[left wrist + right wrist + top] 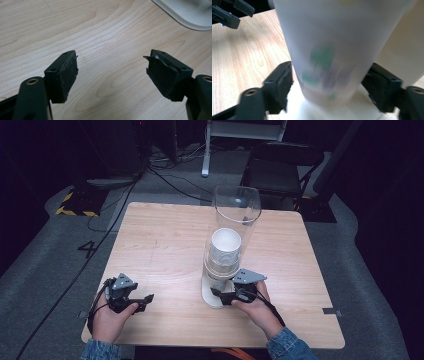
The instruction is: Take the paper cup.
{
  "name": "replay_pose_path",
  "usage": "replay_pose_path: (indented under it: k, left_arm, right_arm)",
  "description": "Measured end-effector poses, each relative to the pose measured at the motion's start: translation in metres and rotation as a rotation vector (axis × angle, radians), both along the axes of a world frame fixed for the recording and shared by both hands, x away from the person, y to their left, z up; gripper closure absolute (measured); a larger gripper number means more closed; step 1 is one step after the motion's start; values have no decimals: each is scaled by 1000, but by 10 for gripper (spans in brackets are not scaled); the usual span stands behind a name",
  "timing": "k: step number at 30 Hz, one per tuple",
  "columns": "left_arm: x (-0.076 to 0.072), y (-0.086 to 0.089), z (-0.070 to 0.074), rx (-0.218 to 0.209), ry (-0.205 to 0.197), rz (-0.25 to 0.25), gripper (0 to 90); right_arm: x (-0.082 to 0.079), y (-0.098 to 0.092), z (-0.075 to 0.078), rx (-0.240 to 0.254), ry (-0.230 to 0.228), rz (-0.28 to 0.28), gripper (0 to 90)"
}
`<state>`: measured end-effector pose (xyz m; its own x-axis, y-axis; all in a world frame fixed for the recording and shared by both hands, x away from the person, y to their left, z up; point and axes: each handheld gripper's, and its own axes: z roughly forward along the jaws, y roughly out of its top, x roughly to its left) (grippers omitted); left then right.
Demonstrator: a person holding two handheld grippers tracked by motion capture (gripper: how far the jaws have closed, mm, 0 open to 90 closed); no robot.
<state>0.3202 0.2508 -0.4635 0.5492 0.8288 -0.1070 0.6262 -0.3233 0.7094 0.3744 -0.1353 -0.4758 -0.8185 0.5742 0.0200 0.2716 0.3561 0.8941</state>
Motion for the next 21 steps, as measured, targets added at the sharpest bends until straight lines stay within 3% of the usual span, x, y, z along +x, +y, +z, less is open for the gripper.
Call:
replay_pose_path:
  k: [3, 11, 21]
  left_arm:
    - [0, -1, -1, -2, 2, -2, 242]
    - [0, 0, -1, -3, 5, -1, 242]
    - [1, 0, -1, -6, 5, 1, 242]
  right_arm:
    - [1, 0, 0, 8, 4, 2, 304]
    - [0, 0, 1, 1, -3, 4, 323]
    - [-8, -14, -3, -115, 24, 18, 337]
